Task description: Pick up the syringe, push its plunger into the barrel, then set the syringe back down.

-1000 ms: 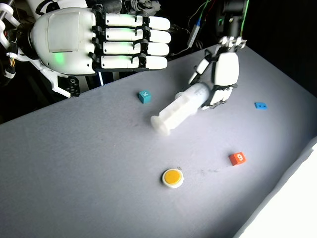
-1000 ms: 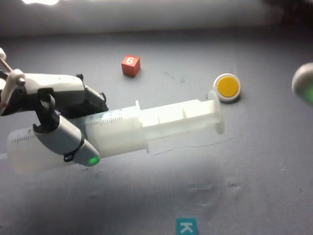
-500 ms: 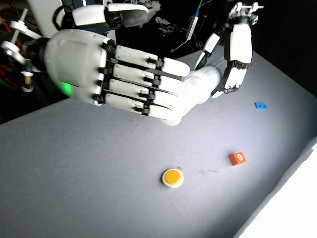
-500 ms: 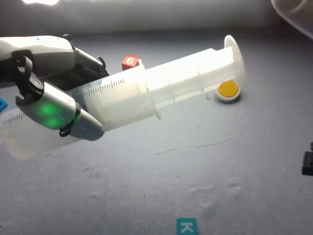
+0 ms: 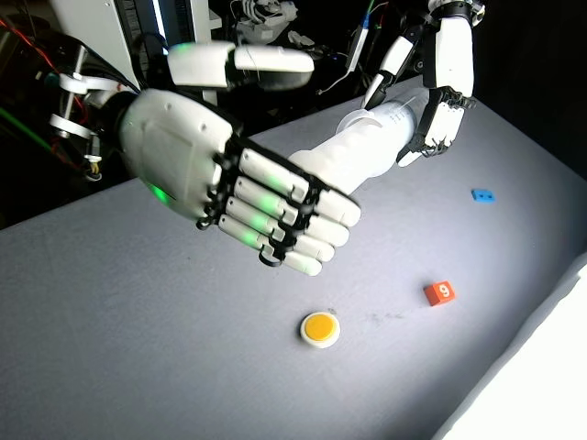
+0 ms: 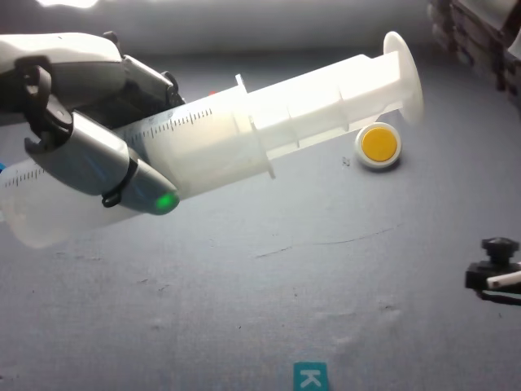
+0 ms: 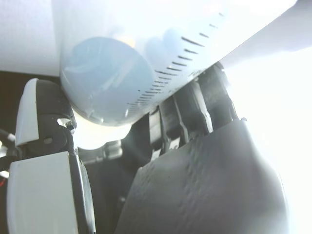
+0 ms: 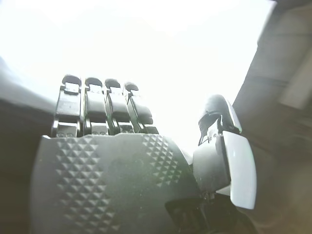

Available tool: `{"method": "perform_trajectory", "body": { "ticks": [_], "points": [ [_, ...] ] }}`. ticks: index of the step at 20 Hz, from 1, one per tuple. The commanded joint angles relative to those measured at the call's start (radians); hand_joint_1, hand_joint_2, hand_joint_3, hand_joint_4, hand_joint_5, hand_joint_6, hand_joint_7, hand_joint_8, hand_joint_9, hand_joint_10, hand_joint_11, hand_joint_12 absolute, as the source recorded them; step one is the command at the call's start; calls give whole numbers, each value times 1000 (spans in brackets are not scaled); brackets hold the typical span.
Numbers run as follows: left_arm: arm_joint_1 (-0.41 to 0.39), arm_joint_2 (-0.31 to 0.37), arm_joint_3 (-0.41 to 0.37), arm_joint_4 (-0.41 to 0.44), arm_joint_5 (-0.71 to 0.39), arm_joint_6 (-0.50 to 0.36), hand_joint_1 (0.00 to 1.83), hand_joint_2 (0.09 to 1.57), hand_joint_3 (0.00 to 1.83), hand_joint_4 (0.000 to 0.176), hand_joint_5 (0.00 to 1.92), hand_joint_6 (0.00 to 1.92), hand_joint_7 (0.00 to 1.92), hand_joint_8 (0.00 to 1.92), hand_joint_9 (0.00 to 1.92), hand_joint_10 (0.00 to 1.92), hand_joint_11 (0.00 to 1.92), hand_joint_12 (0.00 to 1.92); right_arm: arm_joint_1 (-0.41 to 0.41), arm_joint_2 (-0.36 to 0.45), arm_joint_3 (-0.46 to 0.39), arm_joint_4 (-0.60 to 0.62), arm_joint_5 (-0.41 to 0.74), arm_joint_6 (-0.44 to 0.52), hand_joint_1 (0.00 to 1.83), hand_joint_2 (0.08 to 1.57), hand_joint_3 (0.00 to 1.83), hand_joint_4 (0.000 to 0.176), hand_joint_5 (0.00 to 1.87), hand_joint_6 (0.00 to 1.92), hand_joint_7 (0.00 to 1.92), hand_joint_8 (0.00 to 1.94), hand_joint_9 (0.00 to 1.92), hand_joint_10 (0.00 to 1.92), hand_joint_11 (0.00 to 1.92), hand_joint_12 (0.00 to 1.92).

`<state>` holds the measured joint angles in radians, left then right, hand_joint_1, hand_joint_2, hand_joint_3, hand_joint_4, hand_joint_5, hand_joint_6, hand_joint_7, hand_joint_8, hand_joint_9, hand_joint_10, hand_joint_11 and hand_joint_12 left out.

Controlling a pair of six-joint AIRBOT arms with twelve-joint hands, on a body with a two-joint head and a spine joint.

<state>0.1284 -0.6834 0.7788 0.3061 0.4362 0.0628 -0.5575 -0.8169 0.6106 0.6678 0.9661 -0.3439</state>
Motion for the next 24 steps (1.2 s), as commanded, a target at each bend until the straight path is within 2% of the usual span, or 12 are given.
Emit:
{"method": "perform_trajectory", "body": {
  "ticks": [1,2,3,4,5,7,8,9,11,15,19,24],
  "points": [
    [-22,-9,9,5,-106,-10,1344,1224,2,0,690,1253,825,1327,697,1560,455,1561,14,1,-3,-56,89,10,0,1163,0,0,0,0,0,0,0,0,0,0],
    [-22,-19,17,5,-106,-10,1352,1201,0,0,736,1218,872,1261,732,1479,479,1528,16,-4,-3,-61,88,11,0,1153,0,0,0,0,0,0,0,0,0,0],
    [-23,-30,26,6,-107,-11,1348,1211,3,0,764,1136,815,1497,707,1427,525,1485,19,-5,-8,-61,88,11,0,1144,0,0,0,0,0,0,0,0,0,0],
    [-26,-39,32,10,-108,-11,1348,1214,3,0,757,1141,816,1524,700,1415,524,1464,19,-5,-16,-61,88,13,0,1144,0,0,0,0,0,0,0,0,0,0],
    [-28,-41,33,11,-108,-11,1350,1205,0,0,759,1188,849,1420,713,1404,507,1456,20,-5,-25,-61,88,15,0,1144,0,0,0,0,0,0,0,0,0,0],
    [-29,-43,32,11,-108,-11,1355,1188,0,0,805,1144,877,1438,743,1289,515,1413,22,-5,-33,-58,89,17,0,1141,0,0,0,0,0,0,0,0,0,0],
    [-30,-44,31,11,-108,-11,1354,1191,1,0,790,1155,871,1453,739,1300,514,1423,24,-5,-35,-49,87,17,0,1139,0,0,0,0,0,0,0,0,0,0],
    [-30,-45,31,11,-108,-11,1343,1217,8,0,765,1196,794,1634,705,1296,509,1426,29,-5,-37,-34,77,16,0,1132,0,0,0,0,0,0,0,0,0,0],
    [-30,-45,28,11,-108,-11,1352,1196,0,0,797,1155,869,1490,716,1284,478,1430,49,-5,-42,34,23,12,0,1134,0,0,0,0,0,0,0,0,0,0],
    [-31,-46,24,11,-108,-10,1335,1236,7,0,769,1256,724,1715,678,1344,505,1466,64,-28,-49,54,-6,14,0,1133,0,0,0,0,0,0,0,0,0,0],
    [-37,-47,18,11,-102,-10,1358,1189,0,0,808,1094,896,1432,721,1306,474,1407,68,-71,-53,54,-14,12,0,1129,0,0,0,0,0,0,0,0,0,0],
    [-39,-47,4,11,-98,-11,1347,1212,4,0,776,1104,838,1491,670,1431,447,1454,66,-145,-56,54,-16,-12,0,1118,0,0,0,0,0,0,0,0,0,0]
  ]
}}
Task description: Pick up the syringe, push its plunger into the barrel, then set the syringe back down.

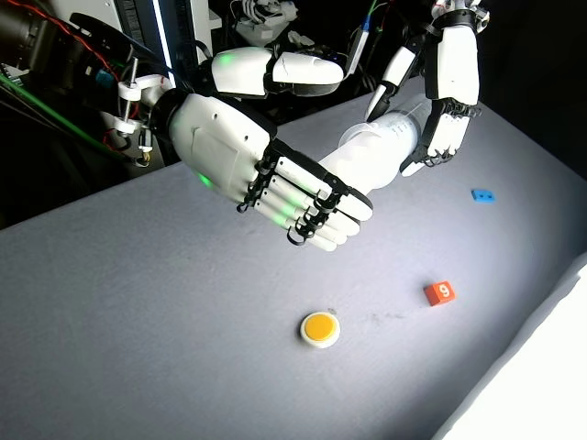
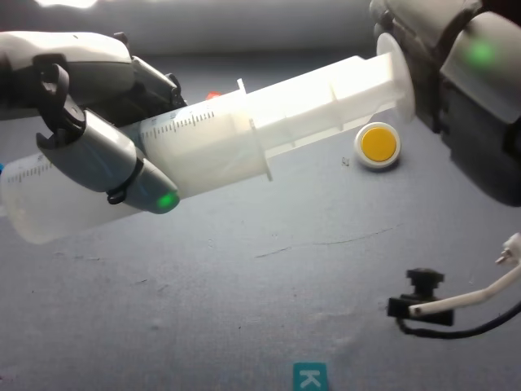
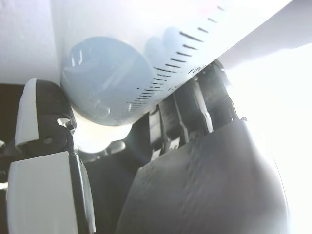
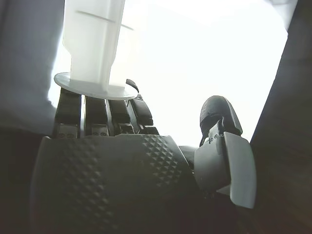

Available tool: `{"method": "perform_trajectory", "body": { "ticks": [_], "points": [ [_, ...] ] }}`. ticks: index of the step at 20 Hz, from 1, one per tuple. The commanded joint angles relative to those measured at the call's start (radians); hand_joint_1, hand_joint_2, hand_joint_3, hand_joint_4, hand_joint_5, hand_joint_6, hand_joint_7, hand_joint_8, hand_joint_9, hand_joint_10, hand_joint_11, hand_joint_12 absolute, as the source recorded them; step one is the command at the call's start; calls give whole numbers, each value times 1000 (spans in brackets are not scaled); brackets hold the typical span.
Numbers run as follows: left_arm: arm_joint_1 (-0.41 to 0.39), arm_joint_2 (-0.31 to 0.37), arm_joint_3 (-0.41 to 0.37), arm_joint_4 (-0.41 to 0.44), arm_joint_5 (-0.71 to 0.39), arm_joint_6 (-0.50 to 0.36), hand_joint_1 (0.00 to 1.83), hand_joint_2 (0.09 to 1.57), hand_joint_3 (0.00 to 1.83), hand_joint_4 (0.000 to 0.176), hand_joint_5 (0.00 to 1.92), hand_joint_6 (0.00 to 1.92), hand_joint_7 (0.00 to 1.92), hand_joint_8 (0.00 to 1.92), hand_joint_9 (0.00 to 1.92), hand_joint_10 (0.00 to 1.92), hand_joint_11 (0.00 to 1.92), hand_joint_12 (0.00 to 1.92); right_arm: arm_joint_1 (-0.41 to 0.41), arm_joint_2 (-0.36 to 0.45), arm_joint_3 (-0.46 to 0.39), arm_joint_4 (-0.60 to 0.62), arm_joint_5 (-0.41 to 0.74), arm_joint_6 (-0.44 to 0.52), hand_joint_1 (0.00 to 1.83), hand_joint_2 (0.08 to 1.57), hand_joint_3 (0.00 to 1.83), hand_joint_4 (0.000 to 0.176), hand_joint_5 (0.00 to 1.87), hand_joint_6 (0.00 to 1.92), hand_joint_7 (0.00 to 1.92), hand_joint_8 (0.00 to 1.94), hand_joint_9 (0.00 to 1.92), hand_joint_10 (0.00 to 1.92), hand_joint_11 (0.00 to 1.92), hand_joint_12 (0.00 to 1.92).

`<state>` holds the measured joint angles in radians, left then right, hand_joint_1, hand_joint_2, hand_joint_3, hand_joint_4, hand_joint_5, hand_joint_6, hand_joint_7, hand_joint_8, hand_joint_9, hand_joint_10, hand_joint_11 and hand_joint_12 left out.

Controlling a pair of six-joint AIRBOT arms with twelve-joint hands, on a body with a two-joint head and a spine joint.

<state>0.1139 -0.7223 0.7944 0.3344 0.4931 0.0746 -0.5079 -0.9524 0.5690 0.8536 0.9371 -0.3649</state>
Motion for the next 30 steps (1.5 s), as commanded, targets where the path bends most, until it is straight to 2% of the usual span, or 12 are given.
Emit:
{"method": "perform_trajectory", "body": {
  "ticks": [1,6,8,9,11,14,16,20,21,24,27,30],
  "points": [
    [-25,-8,-12,-17,-155,-22,1354,1198,0,0,839,1055,822,1575,729,1295,544,1403,14,-22,-15,-132,16,1,0,1118,0,0,0,0,0,0,0,0,0,0],
    [-29,-10,-13,-17,-150,-22,1357,1185,1,0,816,1094,881,1433,735,1319,518,1416,4,-88,-45,-132,25,-31,0,1118,0,0,0,0,0,0,0,0,0,0],
    [-29,-11,-14,-17,-150,-22,1338,1239,3,0,714,1156,786,1537,648,1535,478,1485,-1,-114,-52,-138,24,-34,0,1111,0,0,0,0,0,0,0,0,0,0],
    [-29,-11,-14,-17,-150,-22,1340,1229,0,0,783,1183,744,1673,697,1347,538,1431,-5,-133,-53,-140,24,-43,0,1111,0,0,0,0,0,0,0,0,0,0],
    [-29,-11,-14,-17,-148,-22,1357,1187,0,0,789,1181,903,1345,739,1318,496,1407,-10,-172,-53,-140,31,-65,0,1117,0,0,0,0,0,0,0,0,0,0],
    [-31,-12,-15,-17,-146,-23,1340,1239,1,0,723,1118,795,1578,643,1496,460,1475,-10,-216,-53,-140,36,-81,0,1118,0,0,0,0,0,0,0,0,0,0],
    [-31,-12,-15,-18,-145,-23,1342,1229,0,0,765,1173,776,1671,685,1352,533,1457,-10,-253,-53,-142,44,-94,0,1121,0,0,0,0,0,0,0,0,0,0],
    [-32,-12,-16,-18,-144,-23,1349,1218,0,0,761,1077,826,1481,680,1496,510,1477,3,-327,-58,-142,56,-99,0,1121,0,0,0,0,0,0,0,0,0,0],
    [-32,-12,-16,-18,-144,-23,1337,1248,4,0,724,1075,749,1597,633,1592,507,1522,6,-340,-59,-142,56,-101,0,1124,0,0,0,0,0,0,0,0,0,0],
    [-32,-13,-16,-18,-143,-23,1347,1216,0,0,774,1138,814,1541,695,1402,496,1480,10,-386,-62,-142,57,-102,0,1147,6,0,0,0,0,0,0,0,0,0],
    [-31,-13,-16,-18,-141,-23,1332,1257,4,0,720,1150,714,1695,630,1538,475,1510,7,-410,-84,-140,57,-108,0,1144,3,0,0,0,0,0,0,0,0,0],
    [-31,-13,-17,-18,-140,-23,1352,1205,0,0,756,1152,856,1368,720,1473,497,1511,1,-394,-113,-141,64,-118,0,1157,9,0,0,0,0,0,0,0,0,0]
  ]
}}
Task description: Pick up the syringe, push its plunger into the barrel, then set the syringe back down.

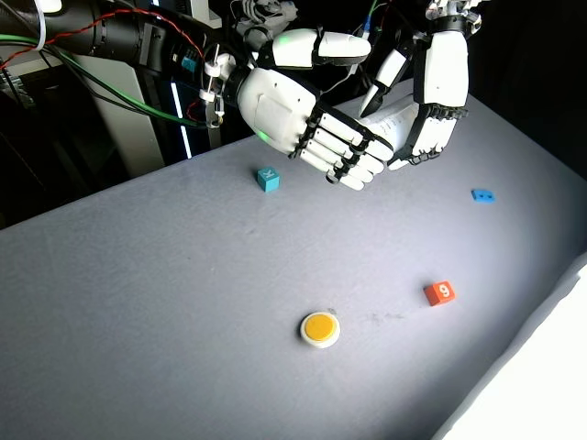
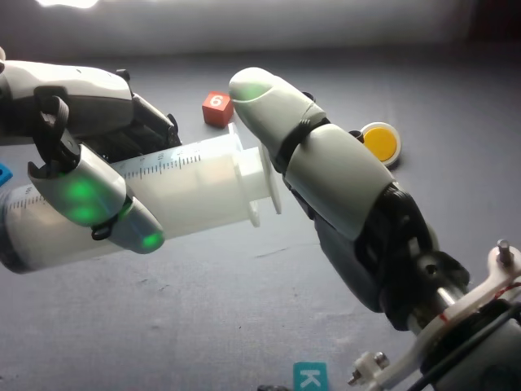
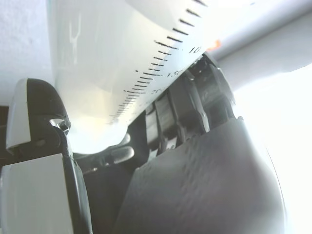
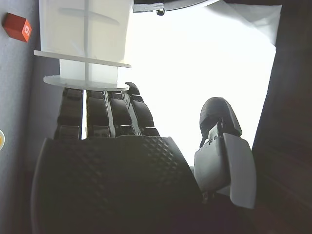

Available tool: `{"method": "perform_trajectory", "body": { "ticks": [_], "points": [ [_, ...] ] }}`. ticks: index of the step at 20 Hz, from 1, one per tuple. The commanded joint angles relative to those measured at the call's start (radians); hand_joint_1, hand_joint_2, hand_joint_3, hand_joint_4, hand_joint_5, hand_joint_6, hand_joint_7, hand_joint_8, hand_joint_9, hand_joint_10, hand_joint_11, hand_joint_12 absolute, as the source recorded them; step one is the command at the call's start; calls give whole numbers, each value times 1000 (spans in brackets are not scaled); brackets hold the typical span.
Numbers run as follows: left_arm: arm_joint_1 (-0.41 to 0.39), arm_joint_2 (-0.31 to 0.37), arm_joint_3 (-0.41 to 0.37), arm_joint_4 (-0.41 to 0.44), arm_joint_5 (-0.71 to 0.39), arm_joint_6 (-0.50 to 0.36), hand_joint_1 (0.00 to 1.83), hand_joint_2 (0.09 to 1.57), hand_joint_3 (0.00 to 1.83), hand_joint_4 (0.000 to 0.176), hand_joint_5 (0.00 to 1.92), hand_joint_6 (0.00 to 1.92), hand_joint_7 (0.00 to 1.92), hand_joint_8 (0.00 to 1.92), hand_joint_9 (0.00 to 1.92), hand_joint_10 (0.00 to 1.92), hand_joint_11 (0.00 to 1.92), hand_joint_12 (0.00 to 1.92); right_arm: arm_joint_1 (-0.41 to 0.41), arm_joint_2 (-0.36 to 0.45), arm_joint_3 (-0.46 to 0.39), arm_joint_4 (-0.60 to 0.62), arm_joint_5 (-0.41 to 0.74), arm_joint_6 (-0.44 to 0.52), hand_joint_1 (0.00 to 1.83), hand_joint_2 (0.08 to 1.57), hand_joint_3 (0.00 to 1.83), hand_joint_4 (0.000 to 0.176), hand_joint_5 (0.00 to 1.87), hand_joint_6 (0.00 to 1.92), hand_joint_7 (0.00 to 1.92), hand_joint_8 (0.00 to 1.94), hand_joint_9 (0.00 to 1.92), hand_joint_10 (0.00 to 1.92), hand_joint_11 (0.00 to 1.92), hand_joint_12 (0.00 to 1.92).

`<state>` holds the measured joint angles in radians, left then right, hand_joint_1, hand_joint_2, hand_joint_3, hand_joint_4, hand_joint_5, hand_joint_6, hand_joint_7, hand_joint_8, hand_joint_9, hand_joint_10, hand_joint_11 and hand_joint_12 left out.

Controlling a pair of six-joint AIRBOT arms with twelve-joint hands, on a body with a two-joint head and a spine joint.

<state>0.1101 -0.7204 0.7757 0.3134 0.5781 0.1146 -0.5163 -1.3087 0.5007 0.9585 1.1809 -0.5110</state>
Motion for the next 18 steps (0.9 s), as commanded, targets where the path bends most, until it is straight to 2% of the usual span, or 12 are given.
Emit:
{"method": "perform_trajectory", "body": {
  "ticks": [1,7,8,10,11,12,13,14,16,17,18],
  "points": [
    [-28,-15,1,3,-225,-63,1359,1184,0,0,786,1124,899,1280,758,1426,528,1497,9,-17,-44,-245,-160,31,0,1158,9,0,0,0,0,0,0,0,0,0],
    [-28,-15,-3,3,-222,-63,1365,1163,0,0,809,1128,940,1177,788,1365,516,1436,27,168,-25,-246,-142,70,0,1166,10,0,0,0,0,0,0,0,0,0],
    [-27,-15,-4,3,-220,-63,1349,1215,0,0,746,1122,830,1496,703,1431,495,1464,32,188,-16,-246,-142,78,0,1175,14,0,0,0,0,0,0,0,0,0],
    [-26,-15,-5,3,-217,-63,1352,1209,0,0,778,1075,833,1520,710,1405,524,1451,48,234,11,-246,-142,86,0,1178,13,0,0,0,0,0,0,0,0,0],
    [-26,-15,-5,4,-217,-63,1345,1225,3,0,750,1126,791,1606,686,1414,509,1444,58,265,31,-246,-142,90,0,1179,13,0,0,0,0,0,0,0,0,0],
    [-25,-15,-5,5,-217,-63,1362,1182,0,0,809,1075,893,1319,765,1396,527,1439,65,280,45,-246,-143,90,0,1183,14,0,0,0,0,0,0,0,0,0],
    [-24,-14,-5,13,-217,-63,1364,1172,0,0,799,1122,929,1190,786,1396,505,1430,70,296,61,-247,-146,91,0,1182,13,0,0,0,0,0,0,0,0,0],
    [-24,-14,-4,13,-217,-63,1361,1180,1,0,769,1123,909,1288,764,1389,508,1435,70,316,85,-247,-163,93,0,1183,13,0,0,0,0,0,0,0,0,0],
    [-23,-14,-4,14,-217,-63,1367,1158,0,0,820,1107,950,1172,800,1338,527,1410,53,344,117,-248,-208,101,0,1184,12,0,0,0,0,0,0,0,0,0],
    [-19,-14,-4,23,-217,-62,1368,1157,0,0,830,1079,941,1250,800,1294,542,1387,38,362,136,-270,-268,100,0,1183,11,0,0,0,0,0,0,0,0,0],
    [-16,-14,-5,33,-217,-62,1363,1172,3,0,794,1099,915,1297,769,1358,522,1406,24,372,151,-306,-293,100,0,1183,11,0,0,0,0,0,0,0,0,0]
  ]
}}
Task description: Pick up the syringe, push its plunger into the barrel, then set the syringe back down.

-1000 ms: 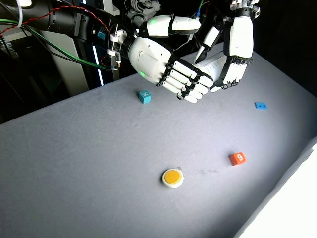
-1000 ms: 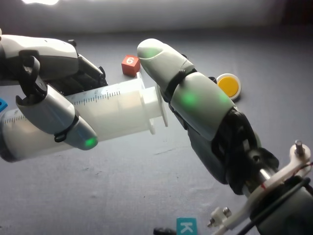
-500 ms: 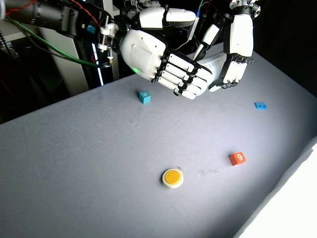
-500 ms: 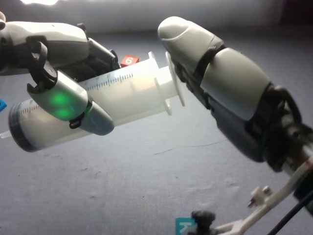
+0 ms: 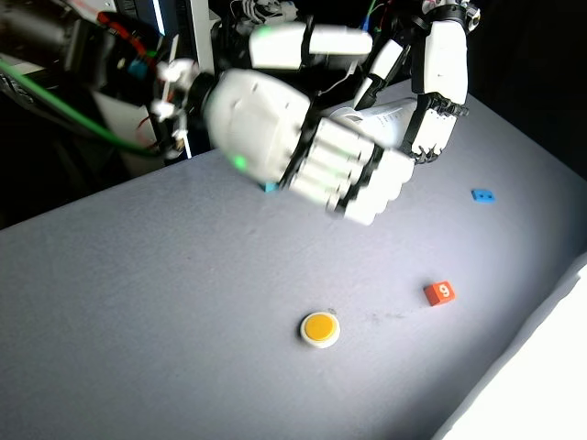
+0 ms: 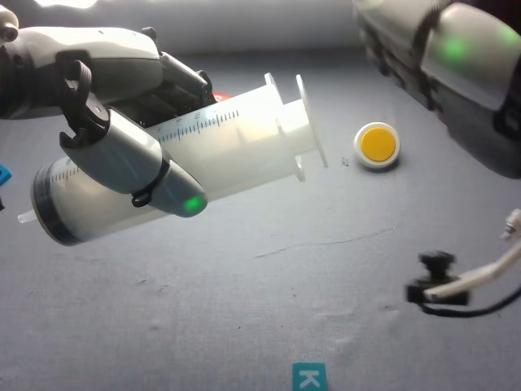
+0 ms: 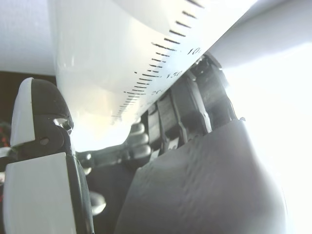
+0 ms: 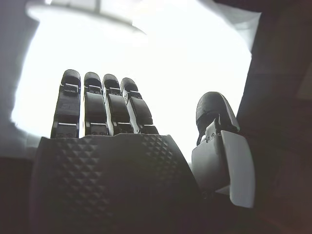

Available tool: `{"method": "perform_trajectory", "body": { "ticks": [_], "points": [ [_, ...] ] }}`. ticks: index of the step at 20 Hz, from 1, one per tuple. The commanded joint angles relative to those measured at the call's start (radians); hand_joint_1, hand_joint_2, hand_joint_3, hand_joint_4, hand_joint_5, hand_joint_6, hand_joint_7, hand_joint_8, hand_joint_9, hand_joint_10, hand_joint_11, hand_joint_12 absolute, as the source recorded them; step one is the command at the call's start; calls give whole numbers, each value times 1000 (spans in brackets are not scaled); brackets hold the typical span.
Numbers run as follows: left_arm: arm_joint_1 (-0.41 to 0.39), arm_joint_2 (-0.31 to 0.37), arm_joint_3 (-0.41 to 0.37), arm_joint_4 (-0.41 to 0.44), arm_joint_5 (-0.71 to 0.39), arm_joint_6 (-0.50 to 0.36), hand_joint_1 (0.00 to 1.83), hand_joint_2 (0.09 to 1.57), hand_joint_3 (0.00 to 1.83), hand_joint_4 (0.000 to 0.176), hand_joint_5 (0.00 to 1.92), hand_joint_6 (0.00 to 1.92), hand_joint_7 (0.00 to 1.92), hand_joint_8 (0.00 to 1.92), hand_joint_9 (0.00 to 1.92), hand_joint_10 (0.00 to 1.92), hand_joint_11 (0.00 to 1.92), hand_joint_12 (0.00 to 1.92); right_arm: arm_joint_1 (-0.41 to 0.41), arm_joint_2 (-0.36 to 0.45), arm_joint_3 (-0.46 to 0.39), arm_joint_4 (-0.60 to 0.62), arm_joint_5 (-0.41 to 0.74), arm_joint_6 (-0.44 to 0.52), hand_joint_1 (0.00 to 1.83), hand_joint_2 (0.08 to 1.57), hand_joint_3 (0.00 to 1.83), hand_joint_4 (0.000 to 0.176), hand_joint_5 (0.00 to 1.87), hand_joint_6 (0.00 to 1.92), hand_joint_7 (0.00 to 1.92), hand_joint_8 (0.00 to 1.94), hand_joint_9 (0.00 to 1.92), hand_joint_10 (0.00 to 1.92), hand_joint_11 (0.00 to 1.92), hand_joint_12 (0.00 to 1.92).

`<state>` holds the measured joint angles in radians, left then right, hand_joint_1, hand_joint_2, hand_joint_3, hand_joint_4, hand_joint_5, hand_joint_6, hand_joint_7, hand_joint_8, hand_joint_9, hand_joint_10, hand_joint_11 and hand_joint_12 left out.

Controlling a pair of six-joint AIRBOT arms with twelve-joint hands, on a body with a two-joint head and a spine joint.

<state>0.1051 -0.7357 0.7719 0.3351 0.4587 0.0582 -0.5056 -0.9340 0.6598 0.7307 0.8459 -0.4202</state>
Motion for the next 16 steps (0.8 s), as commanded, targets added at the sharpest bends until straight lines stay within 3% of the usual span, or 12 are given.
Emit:
{"method": "perform_trajectory", "body": {
  "ticks": [1,3,4,6,8,12,14,16],
  "points": [
    [-6,1,-1,21,-97,-6,1356,1196,5,0,753,1121,871,1390,728,1429,490,1441,2,2,2,-106,35,10,0,1185,11,0,0,0,0,0,0,0,0,0],
    [13,-4,2,68,-95,-6,1362,1181,0,0,772,1146,905,1297,769,1385,522,1440,-30,5,26,-195,31,10,0,1186,11,0,0,0,0,0,0,0,0,0],
    [35,-18,13,97,-95,-6,1354,1196,4,0,755,1163,867,1409,734,1391,499,1445,-46,5,39,-249,33,9,0,1179,8,0,0,0,0,0,0,0,0,0],
    [68,-43,39,124,-103,-5,1359,1180,0,0,815,1118,900,1420,755,1254,498,1398,-56,5,49,-285,34,8,0,1184,9,0,0,0,0,0,0,0,0,0],
    [127,-74,78,185,-132,-5,1360,1178,1,0,800,1135,903,1355,757,1304,477,1415,-58,5,58,-345,41,-2,0,1179,6,0,0,0,0,0,0,0,0,0],
    [205,-125,140,215,-160,-5,1355,1190,1,0,811,1101,862,1486,739,1292,500,1409,-37,5,57,-362,43,-16,0,1175,3,0,0,0,0,0,0,0,0,0],
    [248,-160,183,233,-183,-4,1354,1194,1,0,798,1129,860,1477,733,1308,509,1401,-36,5,57,-366,41,-31,0,1173,2,0,0,0,0,0,0,0,0,0],
    [282,-184,213,235,-197,-4,1358,1181,0,0,815,1127,898,1340,742,1333,485,1420,-40,5,57,-384,40,-33,0,1169,0,0,0,0,0,0,0,0,0,0]
  ]
}}
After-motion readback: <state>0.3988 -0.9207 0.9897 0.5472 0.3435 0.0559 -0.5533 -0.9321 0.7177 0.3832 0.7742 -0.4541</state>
